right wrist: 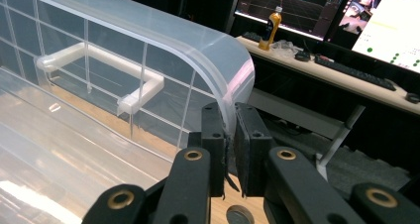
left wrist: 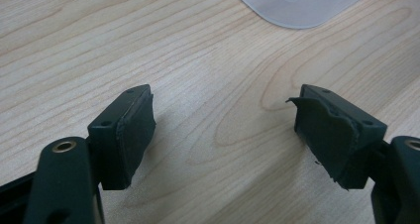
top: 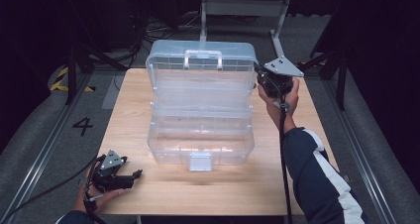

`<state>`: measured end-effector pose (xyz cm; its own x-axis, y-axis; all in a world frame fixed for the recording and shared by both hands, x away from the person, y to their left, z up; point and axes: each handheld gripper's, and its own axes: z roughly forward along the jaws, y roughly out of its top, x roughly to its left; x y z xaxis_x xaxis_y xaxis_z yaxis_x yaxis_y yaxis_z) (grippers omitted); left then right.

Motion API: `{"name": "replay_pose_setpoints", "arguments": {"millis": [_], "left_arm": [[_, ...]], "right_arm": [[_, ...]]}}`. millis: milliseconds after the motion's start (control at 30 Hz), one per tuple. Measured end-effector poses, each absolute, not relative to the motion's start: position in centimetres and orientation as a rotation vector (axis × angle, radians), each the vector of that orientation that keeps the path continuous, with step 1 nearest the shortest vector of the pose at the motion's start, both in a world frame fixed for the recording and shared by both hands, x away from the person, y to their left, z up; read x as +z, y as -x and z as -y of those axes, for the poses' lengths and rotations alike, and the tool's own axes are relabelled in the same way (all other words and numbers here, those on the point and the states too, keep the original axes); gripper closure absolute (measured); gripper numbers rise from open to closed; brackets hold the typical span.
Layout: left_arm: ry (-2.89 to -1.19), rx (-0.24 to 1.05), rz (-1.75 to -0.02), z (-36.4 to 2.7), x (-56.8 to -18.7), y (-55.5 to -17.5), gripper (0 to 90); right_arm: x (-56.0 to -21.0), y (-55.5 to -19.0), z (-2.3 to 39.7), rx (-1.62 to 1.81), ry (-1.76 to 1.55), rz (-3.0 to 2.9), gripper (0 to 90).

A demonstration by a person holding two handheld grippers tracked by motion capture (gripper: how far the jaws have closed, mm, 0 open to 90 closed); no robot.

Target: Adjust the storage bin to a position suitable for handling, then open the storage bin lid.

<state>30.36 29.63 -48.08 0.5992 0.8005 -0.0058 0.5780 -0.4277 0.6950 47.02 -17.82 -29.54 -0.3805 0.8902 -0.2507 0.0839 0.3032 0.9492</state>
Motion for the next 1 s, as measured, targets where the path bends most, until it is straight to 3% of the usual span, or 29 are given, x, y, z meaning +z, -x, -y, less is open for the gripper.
{"name": "replay_pose_setpoints", "arguments": {"millis": [1000], "left_arm": [[-2.154, 0.435, -1.094, -29.6, -48.1, -30.3, 23.1]], "right_arm": [[-29.2, -49.1, 18.2, 1.196, -0.908, -1.759, 84.4]]}}
